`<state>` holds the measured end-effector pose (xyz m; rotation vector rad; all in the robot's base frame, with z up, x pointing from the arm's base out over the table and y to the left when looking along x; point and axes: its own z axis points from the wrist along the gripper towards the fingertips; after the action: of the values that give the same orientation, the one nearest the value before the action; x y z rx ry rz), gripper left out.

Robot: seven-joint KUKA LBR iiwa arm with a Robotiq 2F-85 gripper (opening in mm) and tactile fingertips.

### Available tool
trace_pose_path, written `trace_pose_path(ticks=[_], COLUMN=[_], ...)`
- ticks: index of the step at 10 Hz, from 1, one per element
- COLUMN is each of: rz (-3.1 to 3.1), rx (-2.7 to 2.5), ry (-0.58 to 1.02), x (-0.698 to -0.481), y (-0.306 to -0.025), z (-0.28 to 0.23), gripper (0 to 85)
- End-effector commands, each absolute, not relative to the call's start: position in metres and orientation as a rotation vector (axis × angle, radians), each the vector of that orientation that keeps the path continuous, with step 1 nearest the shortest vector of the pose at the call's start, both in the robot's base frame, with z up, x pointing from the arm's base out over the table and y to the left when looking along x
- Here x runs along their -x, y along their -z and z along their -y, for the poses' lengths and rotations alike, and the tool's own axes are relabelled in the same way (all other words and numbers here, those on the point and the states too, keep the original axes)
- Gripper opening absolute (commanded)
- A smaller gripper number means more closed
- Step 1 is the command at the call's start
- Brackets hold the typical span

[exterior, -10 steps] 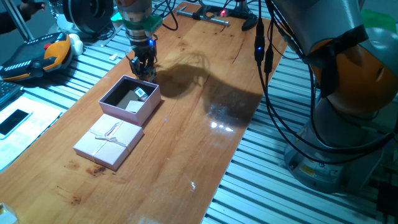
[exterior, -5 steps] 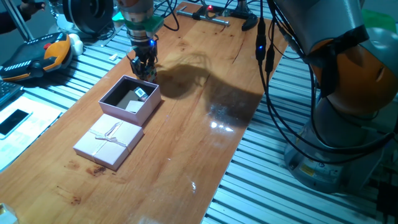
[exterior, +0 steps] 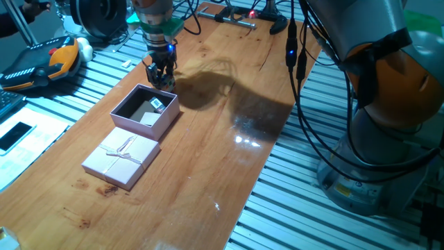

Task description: Take everything out of the gift box

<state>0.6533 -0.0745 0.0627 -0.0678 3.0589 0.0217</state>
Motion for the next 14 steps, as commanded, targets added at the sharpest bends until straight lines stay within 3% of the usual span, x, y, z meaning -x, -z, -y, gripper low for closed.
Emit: trace_pose_path(ticks=[1, 8, 14], rz=[-3.059, -3.094, -3.072], rx=[0.068, -0.096, -0.078], ry=[-0.016, 0.036, 0.03], x=[-0.652, -0.646, -0.641], y=[-0.067, -0.143, -0.162], z=[0.075, 0.05, 0.005], gripper=[70.0, 71.3, 71.0])
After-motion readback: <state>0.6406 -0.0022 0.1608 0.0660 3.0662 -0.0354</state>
